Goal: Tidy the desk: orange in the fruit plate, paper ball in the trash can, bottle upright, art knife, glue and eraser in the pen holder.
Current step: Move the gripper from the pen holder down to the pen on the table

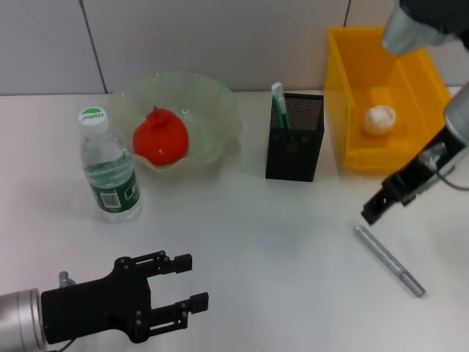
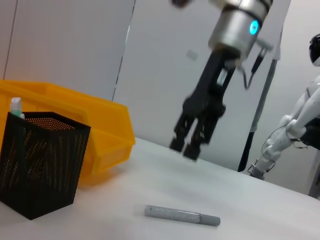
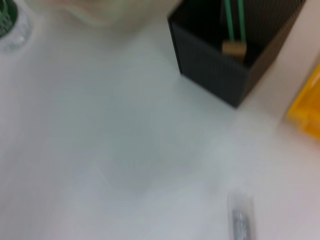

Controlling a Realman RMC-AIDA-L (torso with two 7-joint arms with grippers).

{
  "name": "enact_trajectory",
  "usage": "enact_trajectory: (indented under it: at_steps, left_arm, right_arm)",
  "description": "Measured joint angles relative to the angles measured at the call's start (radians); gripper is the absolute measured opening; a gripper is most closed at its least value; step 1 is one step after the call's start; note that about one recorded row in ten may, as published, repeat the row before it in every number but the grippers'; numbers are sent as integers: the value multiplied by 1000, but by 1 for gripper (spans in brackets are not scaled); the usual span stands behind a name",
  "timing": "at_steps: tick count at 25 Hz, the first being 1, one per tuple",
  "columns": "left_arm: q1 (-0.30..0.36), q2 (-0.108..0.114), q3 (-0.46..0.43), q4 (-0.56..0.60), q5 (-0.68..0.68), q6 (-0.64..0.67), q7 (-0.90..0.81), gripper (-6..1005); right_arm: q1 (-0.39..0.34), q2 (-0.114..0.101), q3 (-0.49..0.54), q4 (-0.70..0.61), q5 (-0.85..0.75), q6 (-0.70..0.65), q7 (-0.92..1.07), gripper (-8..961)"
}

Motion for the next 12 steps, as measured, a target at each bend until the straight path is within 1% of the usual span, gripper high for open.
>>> enact_trajectory:
  at_steps: [2, 3, 4, 12]
  left_arm:
    - [0, 0, 0, 0, 0, 0, 0, 675]
    - [0, 0, 0, 0, 0, 0, 0, 675]
    - [-2, 1, 5, 0, 0, 3, 9, 675]
    - [-3, 2, 7, 0, 1, 4, 10, 674]
  right_arm:
    - [-2, 0, 0, -21, -2, 14, 0, 690]
    - [-4, 2, 0, -67, -7, 47, 0, 687]
    - [-6, 3, -1, -84, -9, 62, -1, 684]
    - [-15, 8, -29, -145, -19, 159, -15, 660]
